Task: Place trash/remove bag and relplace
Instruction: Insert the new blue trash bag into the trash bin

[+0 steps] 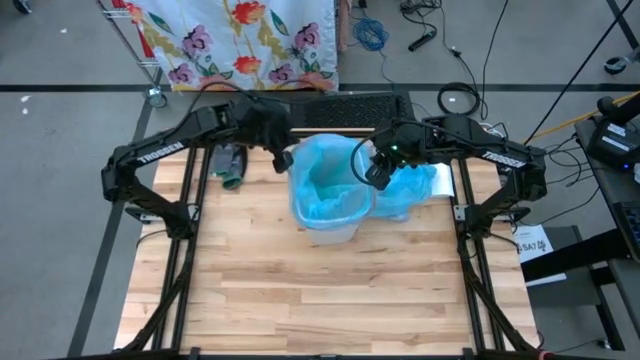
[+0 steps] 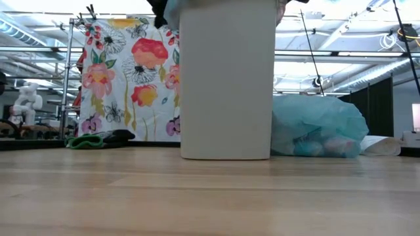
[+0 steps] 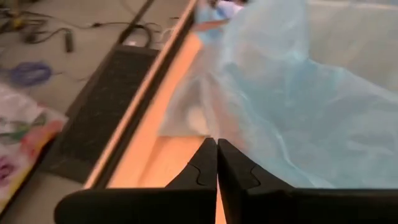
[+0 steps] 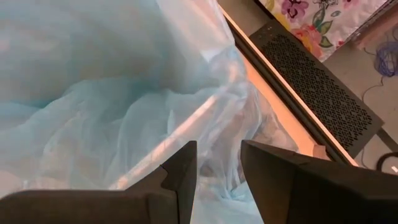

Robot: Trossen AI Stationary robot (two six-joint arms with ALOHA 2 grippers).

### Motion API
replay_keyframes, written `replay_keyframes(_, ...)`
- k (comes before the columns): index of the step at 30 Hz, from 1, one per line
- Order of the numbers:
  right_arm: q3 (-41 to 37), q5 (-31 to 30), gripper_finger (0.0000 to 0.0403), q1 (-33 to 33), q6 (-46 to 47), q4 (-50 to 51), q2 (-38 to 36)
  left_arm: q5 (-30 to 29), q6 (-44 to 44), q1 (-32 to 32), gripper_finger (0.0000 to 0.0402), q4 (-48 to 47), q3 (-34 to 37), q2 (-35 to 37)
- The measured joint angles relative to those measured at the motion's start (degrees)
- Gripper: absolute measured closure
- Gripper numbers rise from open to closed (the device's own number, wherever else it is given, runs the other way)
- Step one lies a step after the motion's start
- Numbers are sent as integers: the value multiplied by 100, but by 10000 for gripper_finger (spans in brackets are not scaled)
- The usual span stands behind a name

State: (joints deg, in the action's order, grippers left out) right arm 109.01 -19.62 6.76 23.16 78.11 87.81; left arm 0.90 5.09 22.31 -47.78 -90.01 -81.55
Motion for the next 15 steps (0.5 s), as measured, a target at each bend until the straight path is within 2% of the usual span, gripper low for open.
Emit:
replay_keyframes(9,0,-2,284,0,-6,-223,2,-124,-117,550,400,-291,227,30)
replay_keyframes(15,-2,-2,284,0,-9,-247,4,112,-180,687,401,-226,591,19)
